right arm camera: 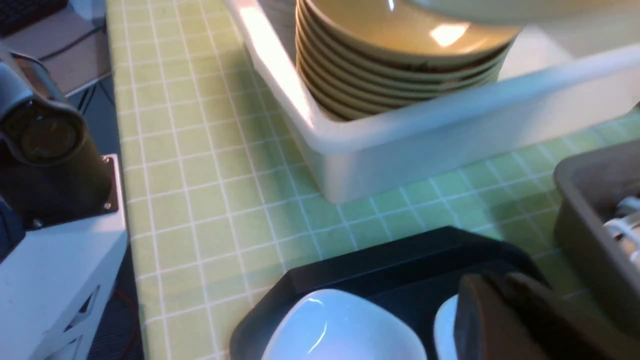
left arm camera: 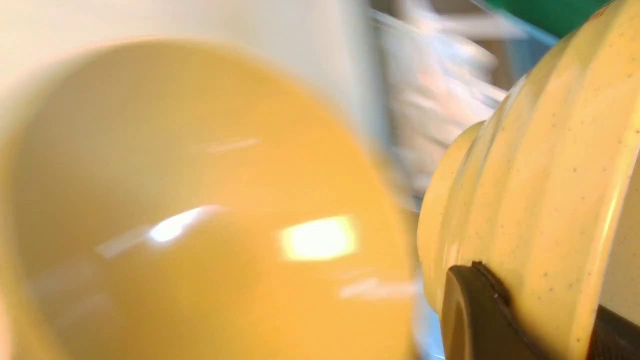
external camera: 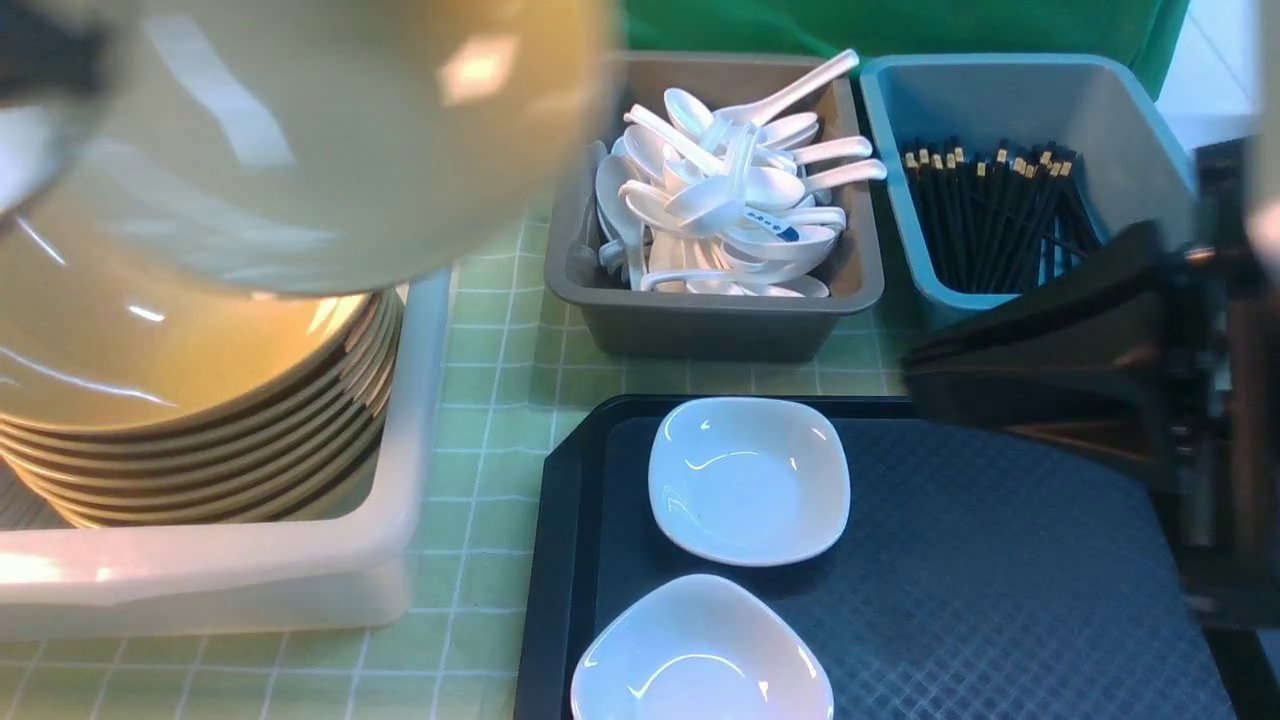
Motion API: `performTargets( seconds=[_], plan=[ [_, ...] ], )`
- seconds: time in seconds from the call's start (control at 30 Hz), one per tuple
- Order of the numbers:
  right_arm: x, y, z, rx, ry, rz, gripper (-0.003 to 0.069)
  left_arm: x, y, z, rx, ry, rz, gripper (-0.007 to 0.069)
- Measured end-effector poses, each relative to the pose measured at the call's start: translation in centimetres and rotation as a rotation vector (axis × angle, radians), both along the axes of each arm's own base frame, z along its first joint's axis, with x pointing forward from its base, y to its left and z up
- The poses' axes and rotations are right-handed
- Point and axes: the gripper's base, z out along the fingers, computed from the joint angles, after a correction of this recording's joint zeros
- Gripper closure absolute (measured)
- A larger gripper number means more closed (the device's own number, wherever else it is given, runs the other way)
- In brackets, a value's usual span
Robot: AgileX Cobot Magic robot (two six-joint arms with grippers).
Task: On green table put chopsticks spoon bowls plates into blue grey white boxes.
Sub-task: 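Place the tan bowl onto the bowl stack in the left bin with the left gripper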
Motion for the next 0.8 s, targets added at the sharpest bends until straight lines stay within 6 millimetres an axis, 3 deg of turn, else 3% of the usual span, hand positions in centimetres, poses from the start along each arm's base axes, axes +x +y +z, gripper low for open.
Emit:
performTargets(
  seconds=[0.03, 0.17, 0.33, 0.5, 0.63, 0.8],
  plan=[
    [0.3, 0.1, -0.2, -0.003, 0.012, 0.000, 0.0612, -1.3, 1.4, -0.3, 0.012, 0.011, 0.080, 0.0608],
    [0.8, 0.5, -0.7, -0.009, 0.035, 0.001, 0.0612, -2.9, 3.7, -2.2, 0.017, 0.064, 0.217, 0.0608],
    [0.9, 0.6, -0.7, 0.003, 0.048, 0.002, 0.0612, -1.5, 4.6, -5.5, -0.035, 0.104, 0.287, 0.0608],
    [0.8, 0.6, -0.7, 0.008, 0.053, 0.003, 0.0612, -0.6, 4.4, -6.7, -0.066, 0.164, 0.299, 0.0601],
    [0.5, 0.6, -0.9, -0.005, 0.075, 0.030, 0.0612, -0.2, 4.2, -7.0, -0.046, 0.195, 0.330, 0.0515],
    [0.4, 0.7, -0.9, -0.012, 0.086, 0.043, 0.0612, 0.1, 3.4, -6.8, -0.023, 0.220, 0.351, 0.0298]
  ],
)
